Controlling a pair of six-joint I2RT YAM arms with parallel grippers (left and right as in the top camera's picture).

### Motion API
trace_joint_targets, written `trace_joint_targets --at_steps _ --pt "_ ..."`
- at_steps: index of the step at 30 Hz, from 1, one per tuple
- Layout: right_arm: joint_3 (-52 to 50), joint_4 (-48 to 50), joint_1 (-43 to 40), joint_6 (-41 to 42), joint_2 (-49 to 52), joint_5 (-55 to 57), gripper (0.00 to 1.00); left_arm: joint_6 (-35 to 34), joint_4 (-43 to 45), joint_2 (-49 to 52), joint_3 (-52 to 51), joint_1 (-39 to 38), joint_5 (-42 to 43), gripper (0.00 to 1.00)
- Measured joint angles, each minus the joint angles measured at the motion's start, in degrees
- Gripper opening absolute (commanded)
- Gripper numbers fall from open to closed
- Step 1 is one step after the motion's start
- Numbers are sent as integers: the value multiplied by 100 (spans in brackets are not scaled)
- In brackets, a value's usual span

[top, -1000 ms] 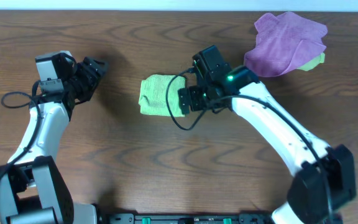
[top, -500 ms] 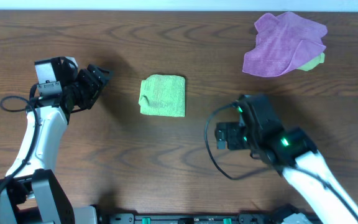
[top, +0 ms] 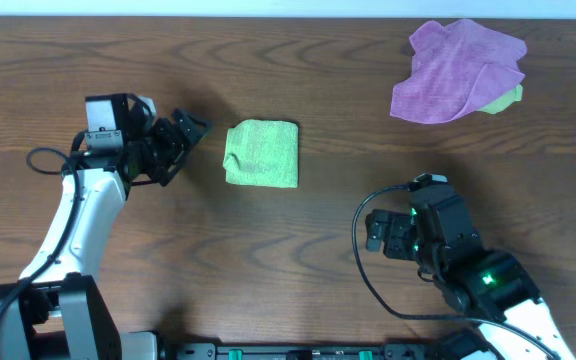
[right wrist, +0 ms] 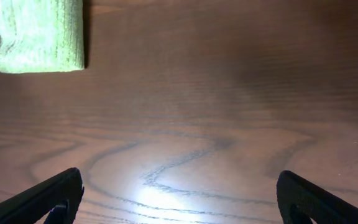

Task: Fold the cloth
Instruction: 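Release the green cloth and retract the right gripper to the lower right, then grasp the folded green cloth's left edge with the left gripper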

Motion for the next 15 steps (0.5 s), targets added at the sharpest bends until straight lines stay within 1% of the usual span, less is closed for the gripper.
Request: trace_joint_targets --at_steps 8,15 --pt "0 4 0 11 7 74 99 0 -208 0 -2 -52 -15 95" --pt "0 4 0 13 9 260 99 0 -192 0 -146 -385 -105 95"
